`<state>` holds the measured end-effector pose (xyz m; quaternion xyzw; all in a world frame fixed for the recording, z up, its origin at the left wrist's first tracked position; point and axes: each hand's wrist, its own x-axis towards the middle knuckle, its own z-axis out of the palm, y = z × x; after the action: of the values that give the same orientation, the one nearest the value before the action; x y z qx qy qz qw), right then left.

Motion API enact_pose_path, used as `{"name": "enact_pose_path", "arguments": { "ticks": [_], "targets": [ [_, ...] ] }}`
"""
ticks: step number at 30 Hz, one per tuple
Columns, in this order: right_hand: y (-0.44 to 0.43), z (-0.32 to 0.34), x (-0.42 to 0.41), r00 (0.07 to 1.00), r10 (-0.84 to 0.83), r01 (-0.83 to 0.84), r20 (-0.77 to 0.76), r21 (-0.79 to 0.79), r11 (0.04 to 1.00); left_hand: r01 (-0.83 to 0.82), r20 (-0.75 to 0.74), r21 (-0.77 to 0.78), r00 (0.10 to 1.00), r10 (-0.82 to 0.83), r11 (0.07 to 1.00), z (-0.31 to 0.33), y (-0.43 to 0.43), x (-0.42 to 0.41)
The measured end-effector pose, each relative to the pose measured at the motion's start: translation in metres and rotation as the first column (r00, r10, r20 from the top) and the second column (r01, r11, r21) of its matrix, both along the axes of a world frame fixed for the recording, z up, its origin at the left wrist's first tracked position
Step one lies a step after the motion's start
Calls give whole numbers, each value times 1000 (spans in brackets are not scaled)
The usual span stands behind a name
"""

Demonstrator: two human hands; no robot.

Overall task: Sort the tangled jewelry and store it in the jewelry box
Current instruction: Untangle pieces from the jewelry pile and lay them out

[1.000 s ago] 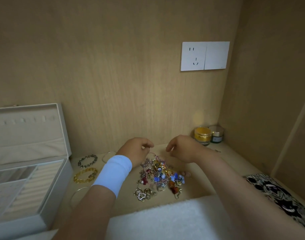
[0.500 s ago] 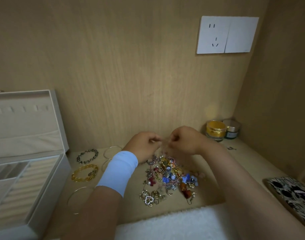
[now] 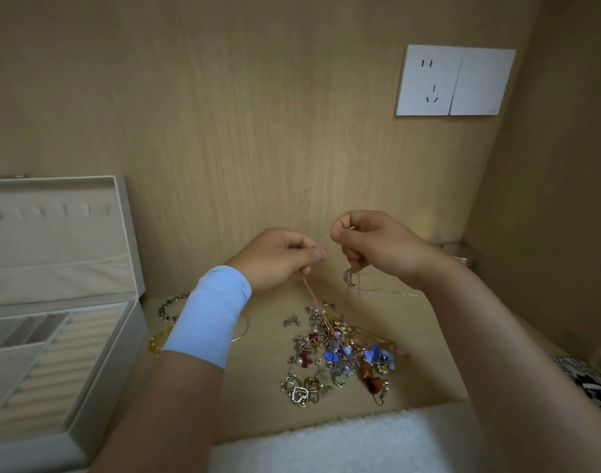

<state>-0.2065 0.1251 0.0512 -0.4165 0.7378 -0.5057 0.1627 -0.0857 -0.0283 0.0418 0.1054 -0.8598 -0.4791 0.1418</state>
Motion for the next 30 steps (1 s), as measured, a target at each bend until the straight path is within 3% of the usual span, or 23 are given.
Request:
{"name": "enact_pose_path", "arguments": {
  "ticks": [5,10,15,21,26,30],
  "targets": [
    [1,4,7,990,104,-102,96,-19,995,5,-142,61,990,3,998,20,1,8],
    [3,3,6,971,208,-212,119,15,977,100,-188,364,982,-32,926,30,8,13],
    [9,-2,-1,957,246,-270,157,159,950,86,-229,354,974,-3,931,40,2,23],
    [10,0,1,963,246,-262,109,181,948,24,-133,330,991,22,944,40,-10,30],
    [2,15,19,976,178,-167,128,-93,982,-42,23,284,999,37,958,37,-12,28],
    [-5,24,32,992,124,-120,22,-137,983,96,184,217,973,-137,971,22,-1,18]
  ]
}}
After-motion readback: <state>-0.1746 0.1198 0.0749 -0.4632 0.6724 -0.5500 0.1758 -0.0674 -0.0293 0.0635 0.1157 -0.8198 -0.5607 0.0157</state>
